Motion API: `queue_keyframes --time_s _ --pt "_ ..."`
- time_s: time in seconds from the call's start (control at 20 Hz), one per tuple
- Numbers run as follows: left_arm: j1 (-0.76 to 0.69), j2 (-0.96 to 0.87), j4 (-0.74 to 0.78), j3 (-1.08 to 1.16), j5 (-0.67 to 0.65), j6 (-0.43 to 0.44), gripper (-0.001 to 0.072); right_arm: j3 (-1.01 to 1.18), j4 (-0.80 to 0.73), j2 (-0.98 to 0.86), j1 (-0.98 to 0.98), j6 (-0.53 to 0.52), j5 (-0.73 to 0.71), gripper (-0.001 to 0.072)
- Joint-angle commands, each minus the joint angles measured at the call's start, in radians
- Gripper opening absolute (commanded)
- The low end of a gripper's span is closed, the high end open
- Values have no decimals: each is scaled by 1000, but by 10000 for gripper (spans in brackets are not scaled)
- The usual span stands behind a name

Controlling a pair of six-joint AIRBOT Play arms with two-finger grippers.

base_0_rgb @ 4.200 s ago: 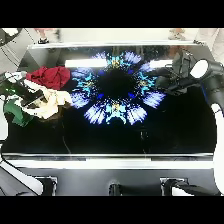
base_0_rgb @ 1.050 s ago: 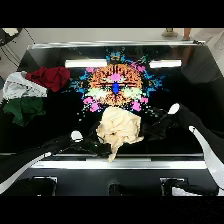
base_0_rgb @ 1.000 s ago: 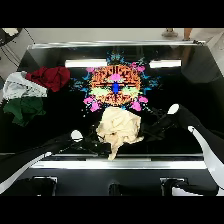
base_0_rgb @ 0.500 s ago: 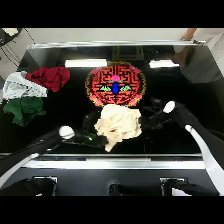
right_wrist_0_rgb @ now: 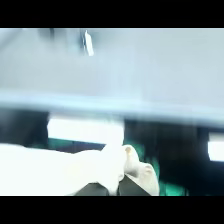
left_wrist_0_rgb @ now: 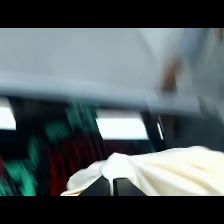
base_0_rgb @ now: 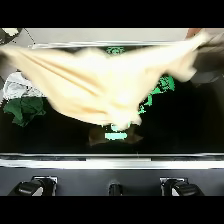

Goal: Fold the shirts.

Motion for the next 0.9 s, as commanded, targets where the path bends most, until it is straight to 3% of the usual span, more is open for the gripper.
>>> queue_keyframes --time_s 0.0,0.25,0.4,0.55,0.7,0.85 --pt "166 77 83 215 36 -45 27 70 -63 166 -2 115 -76 45" --pt "176 85 64 287 135 -45 26 77 -63 205 -2 157 -73 45" --pt "176 68 65 286 129 -43 27 77 -72 196 -2 163 -16 45" --pt "176 2 66 286 84 -26 27 77 -91 135 -2 164 187 45" --pt "176 -146 65 254 -37 44 27 66 -87 -45 -2 163 516 45" --pt "175 -356 44 109 -40 61 27 10 -61 -294 -2 163 639 46"
